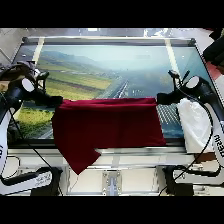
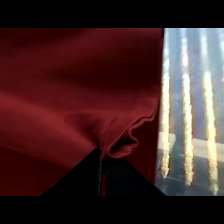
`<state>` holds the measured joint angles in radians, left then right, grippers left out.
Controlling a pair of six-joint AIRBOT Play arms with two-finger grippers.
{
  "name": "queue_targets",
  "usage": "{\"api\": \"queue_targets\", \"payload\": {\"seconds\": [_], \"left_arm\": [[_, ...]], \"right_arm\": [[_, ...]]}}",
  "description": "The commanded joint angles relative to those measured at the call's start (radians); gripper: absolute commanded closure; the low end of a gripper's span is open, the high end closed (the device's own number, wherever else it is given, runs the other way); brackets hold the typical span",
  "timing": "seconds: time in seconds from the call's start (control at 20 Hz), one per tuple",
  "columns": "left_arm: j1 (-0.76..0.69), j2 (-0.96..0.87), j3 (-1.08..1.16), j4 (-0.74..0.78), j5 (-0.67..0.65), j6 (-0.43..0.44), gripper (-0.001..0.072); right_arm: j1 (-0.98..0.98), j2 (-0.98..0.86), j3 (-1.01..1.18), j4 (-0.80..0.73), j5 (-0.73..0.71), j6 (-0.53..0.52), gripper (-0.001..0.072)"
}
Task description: Fold the shirts.
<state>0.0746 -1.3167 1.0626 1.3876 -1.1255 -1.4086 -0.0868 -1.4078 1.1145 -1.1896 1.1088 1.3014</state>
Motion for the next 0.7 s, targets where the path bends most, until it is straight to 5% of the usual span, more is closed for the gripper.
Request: {"api": "queue_targets", "payload": {"seconds": [0.0,0.1,0.15,0.2,0.25,0.5,0.65], "left_arm": [[0.001,0.018,-0.110,-0.004,0.002,-0.002,0.0697],[0.001,0.018,-0.128,-0.004,-0.013,-0.005,0.0692],[0.001,0.018,-0.127,-0.005,-0.021,-0.007,0.0571],[0.001,0.020,-0.127,-0.005,-0.023,-0.006,0.0212],[0.002,0.028,-0.127,-0.007,-0.023,-0.018,0.0015],[0.020,0.282,-0.140,0.000,-0.095,-0.033,0.0027],[0.065,0.499,-0.322,-0.001,-0.126,-0.164,0.0028]], "right_arm": [[0.039,0.008,-0.116,0.010,-0.121,0.000,0.0700],[0.044,0.009,-0.119,0.015,-0.134,0.000,0.0697],[0.043,0.009,-0.112,0.015,-0.124,0.000,0.0652],[0.042,0.014,-0.097,0.013,-0.099,0.000,0.0494],[0.042,0.023,-0.074,0.001,-0.069,0.000,0.0342],[-0.047,0.199,0.120,-0.254,0.220,0.039,0.0335],[-0.179,0.384,0.018,-0.235,0.256,0.042,0.0334]]}}
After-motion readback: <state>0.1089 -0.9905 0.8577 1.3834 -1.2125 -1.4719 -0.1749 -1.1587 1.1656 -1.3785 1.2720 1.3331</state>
